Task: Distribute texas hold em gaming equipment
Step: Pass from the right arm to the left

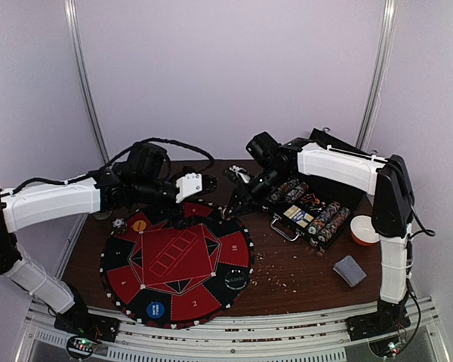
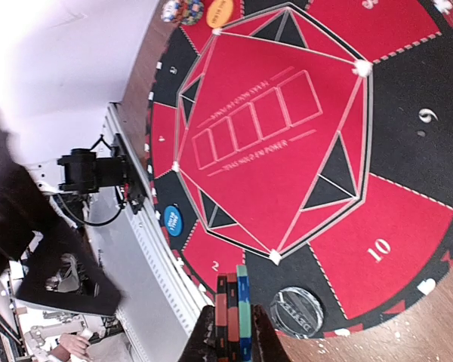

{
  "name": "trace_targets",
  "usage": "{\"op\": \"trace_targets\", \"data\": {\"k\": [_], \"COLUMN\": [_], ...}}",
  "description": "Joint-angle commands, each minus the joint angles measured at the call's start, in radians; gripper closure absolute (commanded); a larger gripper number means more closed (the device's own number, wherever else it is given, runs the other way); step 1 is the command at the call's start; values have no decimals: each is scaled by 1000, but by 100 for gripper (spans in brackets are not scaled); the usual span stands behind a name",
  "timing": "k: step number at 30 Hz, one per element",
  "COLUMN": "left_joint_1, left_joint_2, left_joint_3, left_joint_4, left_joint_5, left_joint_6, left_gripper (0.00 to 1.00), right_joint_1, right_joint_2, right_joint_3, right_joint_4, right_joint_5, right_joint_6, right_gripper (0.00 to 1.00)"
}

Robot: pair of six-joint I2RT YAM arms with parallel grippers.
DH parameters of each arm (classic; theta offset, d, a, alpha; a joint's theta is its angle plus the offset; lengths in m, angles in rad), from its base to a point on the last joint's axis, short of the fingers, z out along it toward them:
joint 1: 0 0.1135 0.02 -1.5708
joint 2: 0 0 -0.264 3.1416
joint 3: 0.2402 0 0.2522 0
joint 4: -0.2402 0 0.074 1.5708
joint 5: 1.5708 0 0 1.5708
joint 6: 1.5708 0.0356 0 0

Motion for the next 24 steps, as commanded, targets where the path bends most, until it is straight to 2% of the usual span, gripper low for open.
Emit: {"op": "trace_targets", "data": {"k": [1,6,10,14,19,24], "left_joint_1": [-18,-35,-40,-40,-40,-40], "left_joint_2": [67,92,133,164,175,187], "left_joint_3": [-13,-39,-20,11,17,25], "left_joint_4": [72,195,214,201,203,203], "left_joint_5": [-19,-81,-128,-184,-170,-154], "left_joint_6": [40,12,7,-4,-11,-23], "left_gripper": [2,2,7,20,38,30], "right_joint_1": [2,12,17,17,19,18], "right_joint_2": [8,28,42,51,55,61], "right_joint_3": [-6,-1,12,17,27,33], "right_joint_4": [96,140,159,152,153,153], "right_joint_5": [-99,-109,-121,-120,-119,-121], "right_joint_6": [55,89,103,100,100,100], "right_gripper": [100,100,100,100,100,100]}}
